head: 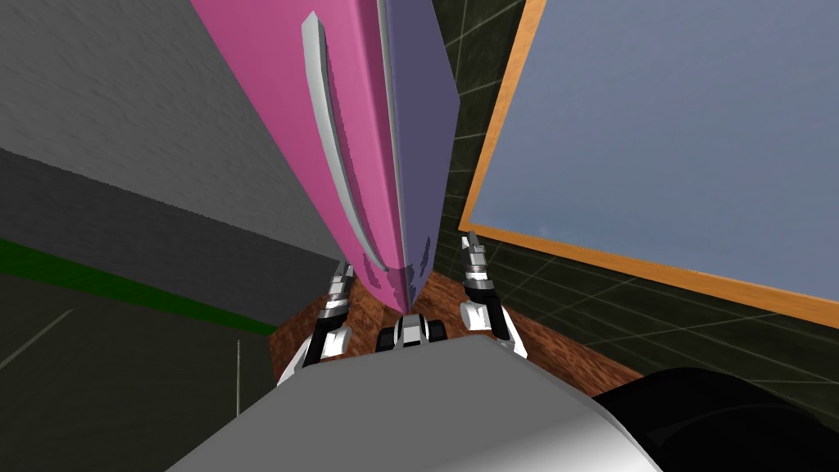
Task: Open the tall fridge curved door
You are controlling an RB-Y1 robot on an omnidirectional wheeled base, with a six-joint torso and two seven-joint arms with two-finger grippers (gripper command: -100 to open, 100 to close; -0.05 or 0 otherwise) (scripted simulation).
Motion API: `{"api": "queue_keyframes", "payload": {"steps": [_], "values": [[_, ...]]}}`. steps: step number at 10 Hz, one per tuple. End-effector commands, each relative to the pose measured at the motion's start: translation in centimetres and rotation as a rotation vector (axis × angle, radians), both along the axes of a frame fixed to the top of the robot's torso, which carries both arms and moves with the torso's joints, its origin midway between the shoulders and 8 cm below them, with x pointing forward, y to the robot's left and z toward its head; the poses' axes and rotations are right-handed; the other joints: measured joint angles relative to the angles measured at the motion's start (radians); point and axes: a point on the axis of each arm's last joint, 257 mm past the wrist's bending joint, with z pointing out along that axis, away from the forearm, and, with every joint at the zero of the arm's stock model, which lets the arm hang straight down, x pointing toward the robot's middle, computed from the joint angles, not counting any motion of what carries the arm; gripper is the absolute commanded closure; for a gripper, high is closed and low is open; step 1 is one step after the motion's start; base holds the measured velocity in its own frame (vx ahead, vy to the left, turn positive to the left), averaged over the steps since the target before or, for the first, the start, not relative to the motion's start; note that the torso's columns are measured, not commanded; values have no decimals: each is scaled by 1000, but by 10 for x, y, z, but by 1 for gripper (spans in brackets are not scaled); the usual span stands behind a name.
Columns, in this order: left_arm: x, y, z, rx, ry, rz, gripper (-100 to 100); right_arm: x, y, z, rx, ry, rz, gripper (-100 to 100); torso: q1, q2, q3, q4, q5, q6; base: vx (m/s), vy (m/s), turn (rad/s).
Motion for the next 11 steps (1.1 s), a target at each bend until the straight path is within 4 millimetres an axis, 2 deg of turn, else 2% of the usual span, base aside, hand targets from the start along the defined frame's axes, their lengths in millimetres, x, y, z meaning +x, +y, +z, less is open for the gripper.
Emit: {"api": "queue_keyframes", "payload": {"steps": [1,4,11], "values": [[2,3,-13,9,14,8,-100,0,0,0,0,0,0,0,-1,-1,0,0,0,0,17,-70,20],[6,8,-36,26,39,23,-100,0,0,0,0,0,0,0,-3,0,0,0,-1,0,20,-99,29],[12,17,-73,61,77,52,-100,0,0,0,0,0,0,0,0,0,0,0,0,0,11,-77,22]]}}
